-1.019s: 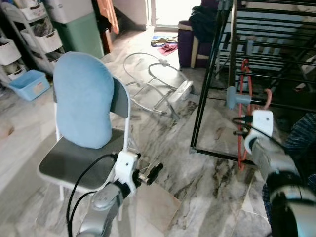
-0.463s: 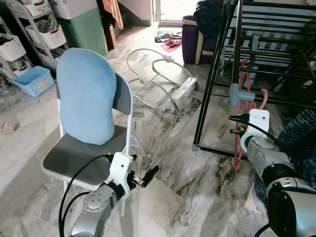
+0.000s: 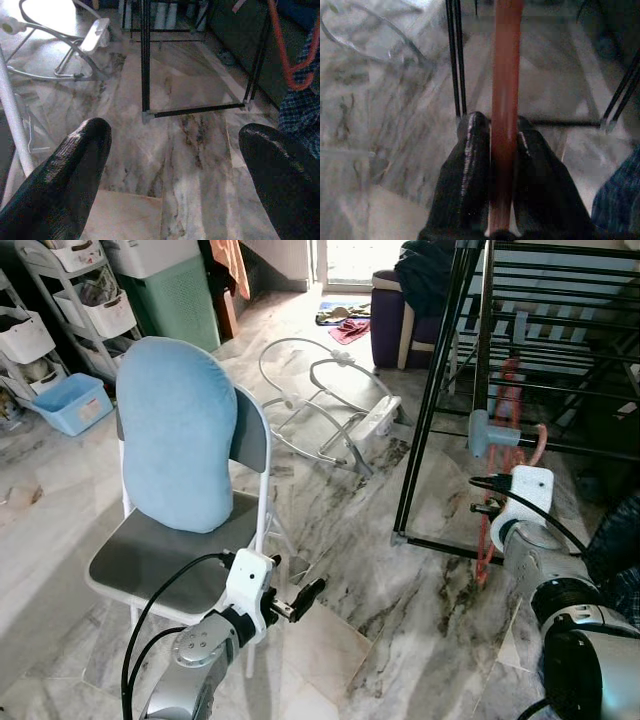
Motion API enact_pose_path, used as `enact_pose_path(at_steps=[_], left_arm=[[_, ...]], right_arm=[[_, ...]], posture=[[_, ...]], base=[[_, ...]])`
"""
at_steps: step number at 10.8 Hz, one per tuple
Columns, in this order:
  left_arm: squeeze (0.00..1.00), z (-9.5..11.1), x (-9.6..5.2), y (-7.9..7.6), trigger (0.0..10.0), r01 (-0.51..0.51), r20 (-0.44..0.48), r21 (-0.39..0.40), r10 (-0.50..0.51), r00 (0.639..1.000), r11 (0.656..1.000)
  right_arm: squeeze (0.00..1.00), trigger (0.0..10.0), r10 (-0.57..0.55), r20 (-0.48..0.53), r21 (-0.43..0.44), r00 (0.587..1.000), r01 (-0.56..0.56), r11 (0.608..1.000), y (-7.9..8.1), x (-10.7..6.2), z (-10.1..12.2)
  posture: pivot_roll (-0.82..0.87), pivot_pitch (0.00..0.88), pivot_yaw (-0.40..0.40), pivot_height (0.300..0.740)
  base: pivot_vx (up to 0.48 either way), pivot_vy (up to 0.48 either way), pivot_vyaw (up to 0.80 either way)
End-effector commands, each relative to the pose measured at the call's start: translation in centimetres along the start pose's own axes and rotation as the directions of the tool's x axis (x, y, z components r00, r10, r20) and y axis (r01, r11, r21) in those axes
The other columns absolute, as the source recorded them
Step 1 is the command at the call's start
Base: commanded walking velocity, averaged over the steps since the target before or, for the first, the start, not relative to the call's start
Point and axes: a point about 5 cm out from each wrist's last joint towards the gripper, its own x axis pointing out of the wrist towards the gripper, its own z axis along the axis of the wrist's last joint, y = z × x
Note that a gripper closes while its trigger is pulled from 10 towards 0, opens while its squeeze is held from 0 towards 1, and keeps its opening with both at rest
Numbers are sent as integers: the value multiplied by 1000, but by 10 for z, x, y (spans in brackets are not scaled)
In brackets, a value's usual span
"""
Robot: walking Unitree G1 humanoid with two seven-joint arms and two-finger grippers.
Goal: Hang hanger
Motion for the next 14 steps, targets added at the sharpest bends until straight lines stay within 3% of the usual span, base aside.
enact_pose_path(at_steps=[1, 4, 7, 10, 14], left_arm=[[0, 1, 0, 2, 10000, 1, -9, 16, -1, 1000, 1000], [0, 3, 3, 7, 10000, -36, -4, 38, 36, 999, 999], [0, 3, 8, 12, 10000, -95, 2, 45, 95, 995, 994], [0, 6, 15, 13, 10000, -110, 12, 51, 109, 994, 993], [0, 6, 14, 18, 10000, -157, 25, 66, 155, 988, 985]], right_arm=[[1000, 10000, -10, -71, 27, 997, 12, 1000, -1, -1, -20], [1000, 10000, -20, 17, 39, 1000, 19, 999, -2, -1, -12], [1000, 10000, -49, 170, -48, 984, 58, 997, -7, -7, -9], [1000, 10000, -78, 293, -117, 953, 116, 986, -19, -24, -16], [1000, 10000, -50, 384, -134, 922, 109, 985, -13, -53, -29]], posture=[[3, 115, 64, 740], [-2, 95, 60, 740], [-39, 60, 56, 740], [-67, 47, 58, 740], [-85, 43, 52, 740]], base=[[0, 0, 0], [0, 0, 0], [0, 0, 0], [0, 0, 0], [0, 0, 0]])
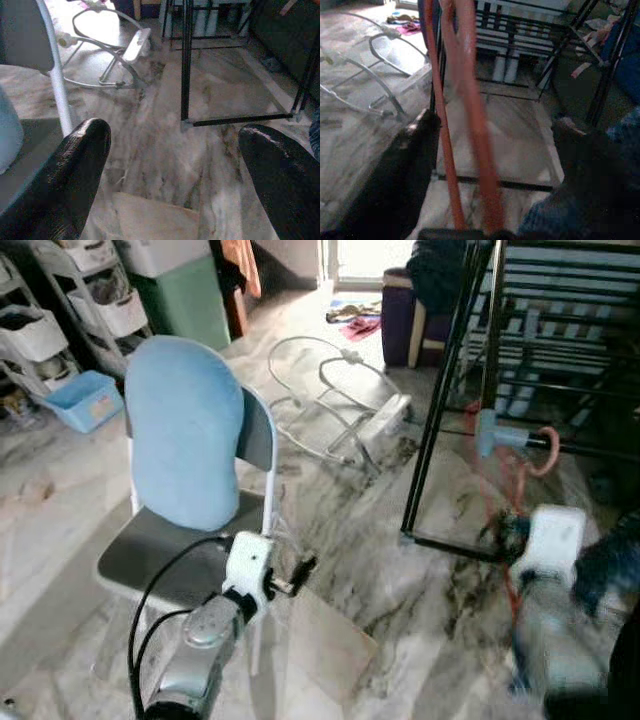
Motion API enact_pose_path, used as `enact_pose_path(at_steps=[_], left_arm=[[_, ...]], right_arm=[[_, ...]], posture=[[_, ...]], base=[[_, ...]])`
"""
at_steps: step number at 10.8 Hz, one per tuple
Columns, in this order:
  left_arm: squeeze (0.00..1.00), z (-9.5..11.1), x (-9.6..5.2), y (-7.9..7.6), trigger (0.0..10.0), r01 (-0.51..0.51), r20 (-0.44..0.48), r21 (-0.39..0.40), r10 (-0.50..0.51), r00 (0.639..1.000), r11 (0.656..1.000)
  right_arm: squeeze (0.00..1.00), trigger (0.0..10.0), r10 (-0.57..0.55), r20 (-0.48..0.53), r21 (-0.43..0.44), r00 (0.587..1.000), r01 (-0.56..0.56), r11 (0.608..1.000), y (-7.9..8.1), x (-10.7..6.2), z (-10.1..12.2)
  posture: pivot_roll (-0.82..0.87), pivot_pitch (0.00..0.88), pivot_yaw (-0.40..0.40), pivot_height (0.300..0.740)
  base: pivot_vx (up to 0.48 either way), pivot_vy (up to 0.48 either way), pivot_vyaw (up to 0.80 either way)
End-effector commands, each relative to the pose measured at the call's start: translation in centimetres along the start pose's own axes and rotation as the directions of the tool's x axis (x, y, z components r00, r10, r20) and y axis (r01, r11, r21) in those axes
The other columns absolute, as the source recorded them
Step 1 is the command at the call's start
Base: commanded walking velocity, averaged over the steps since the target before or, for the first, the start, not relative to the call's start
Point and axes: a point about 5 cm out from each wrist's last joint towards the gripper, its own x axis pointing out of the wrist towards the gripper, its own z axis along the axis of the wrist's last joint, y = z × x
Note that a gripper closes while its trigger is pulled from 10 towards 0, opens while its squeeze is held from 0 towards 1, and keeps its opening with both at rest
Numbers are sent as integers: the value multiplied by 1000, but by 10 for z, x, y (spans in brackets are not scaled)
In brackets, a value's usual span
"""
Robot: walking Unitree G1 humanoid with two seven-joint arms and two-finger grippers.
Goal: Hang hanger
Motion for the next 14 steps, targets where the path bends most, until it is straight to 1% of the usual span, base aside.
enact_pose_path(at_steps=[1, 2, 3, 5, 7, 9, 14], left_arm=[[0, -3, -1, 2, 10000, -17, -7, 7, 17, 1000, 1000], [0, -3, 0, 1, 10000, -18, -8, 4, 18, 1000, 1000], [0, -3, 1, 1, 10000, -19, -8, 1, 19, 1000, 1000], [0, -3, 3, 2, 10000, -27, -7, 9, 27, 1000, 1000], [0, -3, 4, 2, 10000, -29, -6, 15, 29, 1000, 999], [0, -4, 5, 2, 10000, -31, -5, 13, 31, 999, 999], [0, -7, 4, 1, 10000, -44, -10, 3, 44, 999, 999]], right_arm=[[1000, 10000, 7, 32, -1, 999, -7, 1000, 3, -3, 7], [1000, 10000, 38, 55, -11, 998, -38, 999, 11, -14, 8], [1000, 10000, 47, 47, -9, 998, -47, 999, 14, -18, 6], [1000, 10000, 48, 31, -14, 998, -47, 999, 14, -26, 7], [1000, 10000, 33, 29, -13, 999, -33, 999, 9, -23, 9], [1000, 10000, 42, 24, -20, 999, -41, 999, 10, -21, 12], [1000, 10000, 37, 20, -37, 999, -36, 999, 6, -17, 15]], posture=[[-88, 40, 49, 740], [-92, 40, 44, 740], [-92, 40, 44, 740], [-100, 37, 43, 740], [-98, 34, 40, 740], [-98, 31, 35, 740], [-97, 52, 27, 740]], base=[[0, 0, 0], [0, 0, 0], [0, 0, 0], [0, 0, 0], [0, 0, 0], [0, 0, 0], [-267, 0, 0]])
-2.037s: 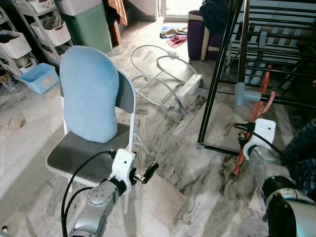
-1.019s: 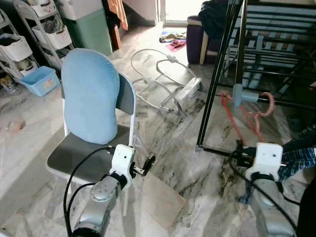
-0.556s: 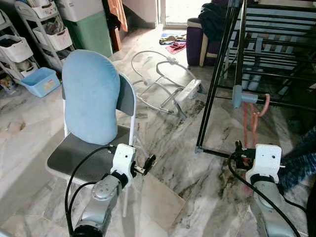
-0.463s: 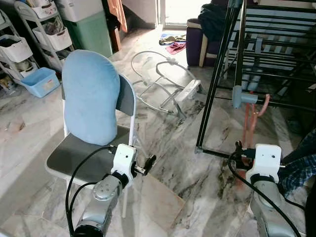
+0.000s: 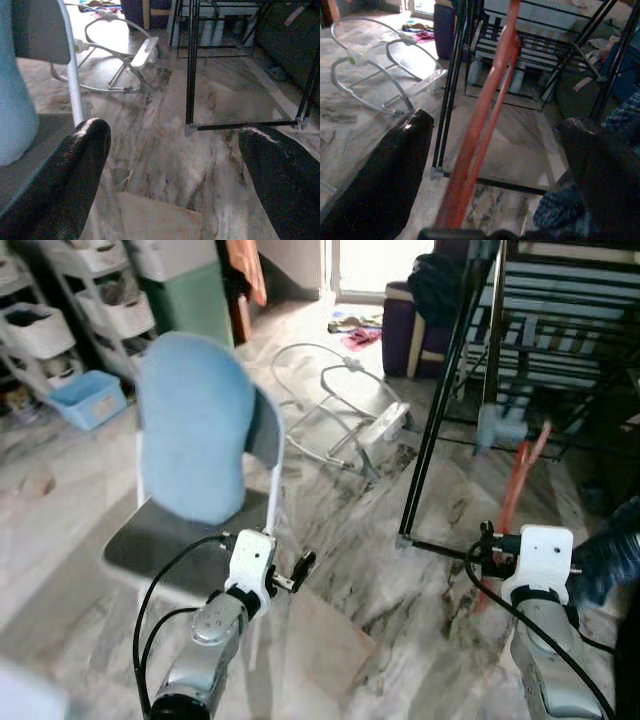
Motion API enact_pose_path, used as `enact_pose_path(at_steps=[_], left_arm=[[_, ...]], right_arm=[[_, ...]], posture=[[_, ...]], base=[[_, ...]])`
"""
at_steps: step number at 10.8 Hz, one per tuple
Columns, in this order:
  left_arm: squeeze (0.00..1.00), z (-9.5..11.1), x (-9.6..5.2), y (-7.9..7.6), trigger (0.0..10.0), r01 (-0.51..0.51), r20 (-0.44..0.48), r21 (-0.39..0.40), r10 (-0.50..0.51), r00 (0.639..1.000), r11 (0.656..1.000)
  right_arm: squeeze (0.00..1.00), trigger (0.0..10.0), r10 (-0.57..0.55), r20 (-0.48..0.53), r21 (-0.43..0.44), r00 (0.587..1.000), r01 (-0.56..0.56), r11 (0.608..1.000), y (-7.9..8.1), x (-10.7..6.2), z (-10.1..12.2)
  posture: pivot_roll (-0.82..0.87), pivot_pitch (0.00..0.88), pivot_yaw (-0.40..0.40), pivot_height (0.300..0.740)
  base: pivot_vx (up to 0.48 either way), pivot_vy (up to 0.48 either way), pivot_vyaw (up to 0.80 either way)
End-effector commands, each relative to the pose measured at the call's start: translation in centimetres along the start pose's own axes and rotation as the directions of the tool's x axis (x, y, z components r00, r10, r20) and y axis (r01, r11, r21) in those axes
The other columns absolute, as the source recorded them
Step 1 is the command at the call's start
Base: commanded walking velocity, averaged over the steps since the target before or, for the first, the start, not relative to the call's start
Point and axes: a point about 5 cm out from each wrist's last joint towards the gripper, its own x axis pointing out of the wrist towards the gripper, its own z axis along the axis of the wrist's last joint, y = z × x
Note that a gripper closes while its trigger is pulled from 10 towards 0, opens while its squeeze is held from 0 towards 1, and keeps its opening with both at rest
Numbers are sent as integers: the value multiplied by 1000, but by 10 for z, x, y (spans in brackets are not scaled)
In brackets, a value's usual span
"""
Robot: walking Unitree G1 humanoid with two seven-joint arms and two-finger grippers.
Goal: Hang hanger
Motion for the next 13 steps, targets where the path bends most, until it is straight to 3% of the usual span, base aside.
enact_pose_path(at_steps=[1, 7, 10, 11, 12, 13], left_arm=[[0, -4, -2, 1, 10000, -10, -13, 0, 10, 1000, 1000], [0, -6, -1, 0, 10000, -8, -21, 7, 9, 1000, 1000], [0, -23, -4, 11, 10000, -59, -87, 29, 61, 994, 998], [0, -38, -11, 18, 10000, -87, -147, 51, 94, 985, 995], [0, -54, -16, 22, 10000, -119, -225, 82, 135, 965, 989], [0, -63, -20, 24, 10000, -143, -270, 99, 165, 949, 985]], right_arm=[[1000, 10000, 1, 10, -4, 1000, -1, 1000, -1, 1, 4], [1000, 10000, 28, -34, 1, 999, -28, 1000, 6, -1, -9], [1000, 10000, 144, -110, 66, 983, -137, 988, 26, -6, -33], [961, 10000, 208, -147, 92, 967, -196, 976, 37, -8, -44], [827, 10000, 266, -193, 121, 944, -246, 962, 49, -11, -56], [592, 10000, 304, -225, 144, 926, -277, 950, 57, -13, -64]], posture=[[-96, 54, 27, 740], [-99, 53, 30, 740], [-99, 40, 26, 740], [-95, 32, 24, 740], [-90, 19, 23, 740], [-89, 10, 23, 740]], base=[[-285, 0, 0], [-281, 0, 0], [-259, 0, 0], [0, 0, 0], [0, 0, 0], [0, 0, 0]])
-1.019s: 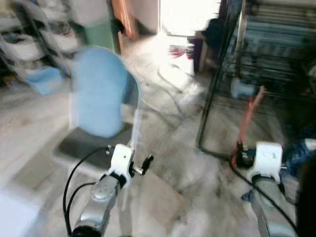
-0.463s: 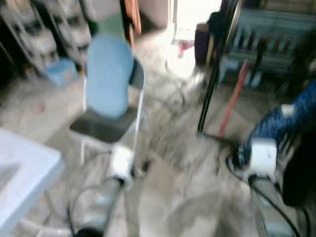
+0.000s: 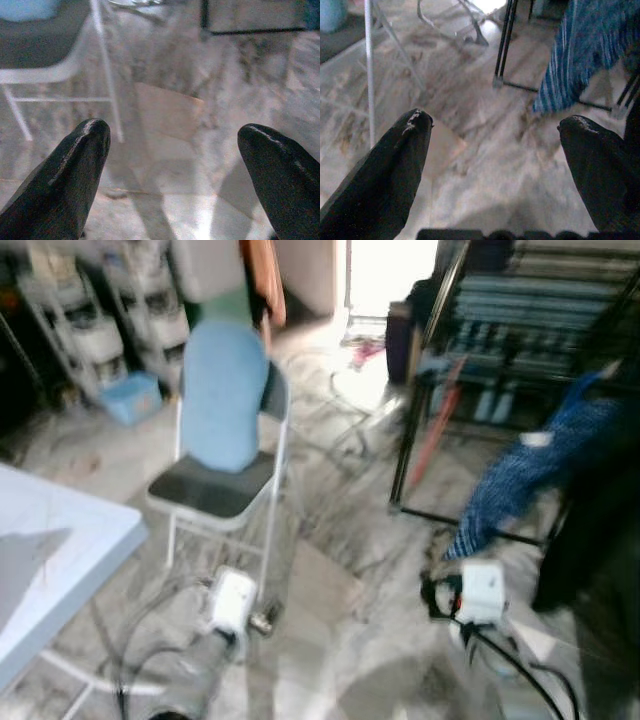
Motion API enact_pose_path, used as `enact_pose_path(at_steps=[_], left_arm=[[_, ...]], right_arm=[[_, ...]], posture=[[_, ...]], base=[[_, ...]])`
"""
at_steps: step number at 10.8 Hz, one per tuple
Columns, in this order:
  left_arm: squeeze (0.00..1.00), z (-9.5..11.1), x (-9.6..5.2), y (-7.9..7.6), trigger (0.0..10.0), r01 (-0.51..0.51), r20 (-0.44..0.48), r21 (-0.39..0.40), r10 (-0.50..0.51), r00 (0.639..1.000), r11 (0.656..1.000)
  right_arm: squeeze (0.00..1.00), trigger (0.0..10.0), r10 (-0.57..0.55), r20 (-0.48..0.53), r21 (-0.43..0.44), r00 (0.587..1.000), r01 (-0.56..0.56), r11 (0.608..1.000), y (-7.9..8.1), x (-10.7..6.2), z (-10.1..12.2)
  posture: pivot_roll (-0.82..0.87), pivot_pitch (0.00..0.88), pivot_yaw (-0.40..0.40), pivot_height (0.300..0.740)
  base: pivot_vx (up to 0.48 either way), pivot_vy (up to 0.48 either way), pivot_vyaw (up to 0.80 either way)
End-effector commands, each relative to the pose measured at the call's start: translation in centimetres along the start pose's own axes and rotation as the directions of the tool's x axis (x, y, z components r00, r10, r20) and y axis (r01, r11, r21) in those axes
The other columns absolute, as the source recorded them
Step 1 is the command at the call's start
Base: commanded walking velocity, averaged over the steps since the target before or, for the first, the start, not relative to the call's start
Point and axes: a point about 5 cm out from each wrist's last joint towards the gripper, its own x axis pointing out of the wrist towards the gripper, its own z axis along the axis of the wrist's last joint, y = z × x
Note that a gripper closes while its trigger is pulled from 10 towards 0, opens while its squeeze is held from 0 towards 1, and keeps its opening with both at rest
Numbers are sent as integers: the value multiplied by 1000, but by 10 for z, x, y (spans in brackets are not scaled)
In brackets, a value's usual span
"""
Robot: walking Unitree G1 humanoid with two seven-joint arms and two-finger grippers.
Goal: Hang hanger
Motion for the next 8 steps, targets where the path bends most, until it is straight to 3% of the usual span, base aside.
enact_pose_path(at_steps=[1, 2, 4, 5, 6, 7, 8], left_arm=[[0, -6, -1, 14, 10000, -67, -47, 16, 67, 997, 998], [0, -26, -7, 21, 10000, -134, -167, 7, 133, 977, 991], [0, -45, -14, 26, 10000, -197, -283, -6, 187, 941, 980], [0, -48, -15, 27, 10000, -196, -303, -3, 186, 934, 981], [0, -60, -22, 32, 10000, -236, -379, -22, 210, 901, 972], [0, -74, -32, 35, 10000, -252, -462, -24, 212, 861, 968], [0, -80, -36, 37, 10000, -271, -493, -56, 210, 844, 961]], right_arm=[[118, 10000, 62, -16, 17, 998, -62, 998, 14, 6, -2], [0, 10000, 120, -82, 21, 989, -118, 993, 26, 9, -17], [0, 10000, 163, -202, 103, 966, -144, 984, 35, 7, -40], [0, 10000, 166, -234, 103, 958, -145, 984, 36, 6, -46], [0, 10000, 167, -320, 106, 932, -140, 984, 37, 1, -61], [0, 10000, 175, -395, 170, 902, -115, 979, 39, -5, -74], [0, 10000, 173, -427, 153, 887, -118, 981, 40, -9, -80]], posture=[[-83, 0, 26, 740], [-79, 0, 26, 740], [-50, 0, 22, 740], [-47, 0, 21, 740], [-29, 0, 14, 740], [-26, 0, 14, 740], [-17, 0, 16, 740]], base=[[0, 0, 0], [0, 0, 0], [0, 0, 0], [0, 0, 0], [0, 0, 0], [0, 0, 0], [0, 0, 0]])
